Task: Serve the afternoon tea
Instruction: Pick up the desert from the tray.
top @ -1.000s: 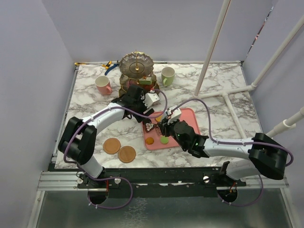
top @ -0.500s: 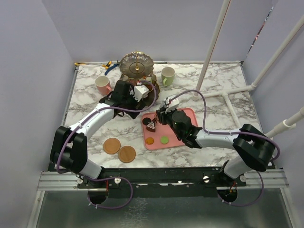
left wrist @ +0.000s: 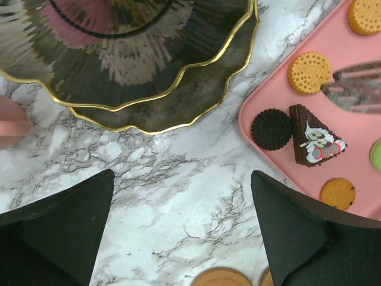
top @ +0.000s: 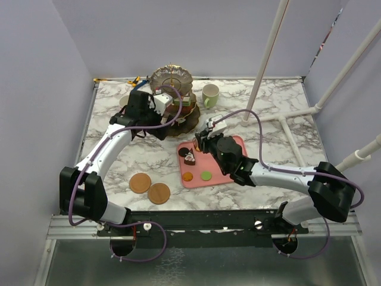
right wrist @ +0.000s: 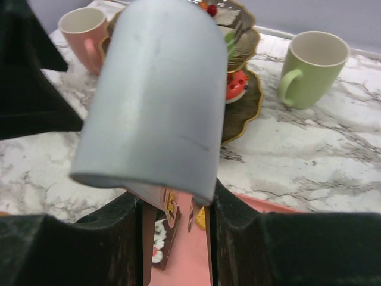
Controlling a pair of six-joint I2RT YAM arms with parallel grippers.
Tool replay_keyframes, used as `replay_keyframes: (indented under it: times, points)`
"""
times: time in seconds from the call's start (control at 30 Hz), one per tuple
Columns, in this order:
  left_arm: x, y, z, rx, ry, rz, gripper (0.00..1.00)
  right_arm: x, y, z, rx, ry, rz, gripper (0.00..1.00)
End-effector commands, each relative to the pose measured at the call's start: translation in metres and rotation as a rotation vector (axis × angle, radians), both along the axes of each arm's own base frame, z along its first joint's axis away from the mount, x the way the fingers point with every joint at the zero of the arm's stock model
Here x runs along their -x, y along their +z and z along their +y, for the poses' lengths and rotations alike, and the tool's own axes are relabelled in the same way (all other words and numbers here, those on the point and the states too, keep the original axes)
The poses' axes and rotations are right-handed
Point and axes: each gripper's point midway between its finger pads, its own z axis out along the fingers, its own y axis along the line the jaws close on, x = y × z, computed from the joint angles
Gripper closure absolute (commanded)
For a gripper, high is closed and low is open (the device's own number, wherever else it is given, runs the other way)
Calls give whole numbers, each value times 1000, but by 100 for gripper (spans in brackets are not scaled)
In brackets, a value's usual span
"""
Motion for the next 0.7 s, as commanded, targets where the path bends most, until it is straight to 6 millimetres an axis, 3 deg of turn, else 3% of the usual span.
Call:
replay_keyframes:
  times: [0.0,0.27,0.67]
  points:
    - [-1,22,8,76,44,5,1,15,11,17,8,-18,-8,77]
    - [-15,39,19,105,80,-23,1,25,5,49,55,-57,-45,71]
    - [-19,47,27,127,83,-33,1,23,3,51,120,-88,-87,58]
